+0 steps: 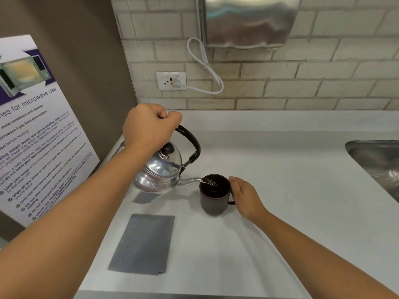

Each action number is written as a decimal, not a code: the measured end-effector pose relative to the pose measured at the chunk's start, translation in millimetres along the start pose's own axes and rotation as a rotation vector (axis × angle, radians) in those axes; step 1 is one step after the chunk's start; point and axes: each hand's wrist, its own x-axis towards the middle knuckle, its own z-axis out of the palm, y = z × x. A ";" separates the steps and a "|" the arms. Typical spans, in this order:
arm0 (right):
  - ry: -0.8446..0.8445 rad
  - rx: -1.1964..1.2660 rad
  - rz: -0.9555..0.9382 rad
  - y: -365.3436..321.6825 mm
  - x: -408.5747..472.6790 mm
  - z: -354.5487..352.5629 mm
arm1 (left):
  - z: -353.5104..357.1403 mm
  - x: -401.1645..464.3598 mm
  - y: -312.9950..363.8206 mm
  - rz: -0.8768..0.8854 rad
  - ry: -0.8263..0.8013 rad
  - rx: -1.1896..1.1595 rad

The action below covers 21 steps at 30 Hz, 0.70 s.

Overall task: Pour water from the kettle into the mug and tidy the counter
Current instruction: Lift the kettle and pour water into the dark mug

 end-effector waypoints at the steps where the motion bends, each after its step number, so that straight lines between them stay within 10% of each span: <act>1: -0.001 0.001 -0.001 -0.2 0.0 -0.2 | -0.2 0.4 1.0 0.007 -0.002 0.003; 21: -0.004 -0.016 -0.022 -1.2 0.0 -1.4 | -3.0 7.4 13.2 0.087 0.000 0.079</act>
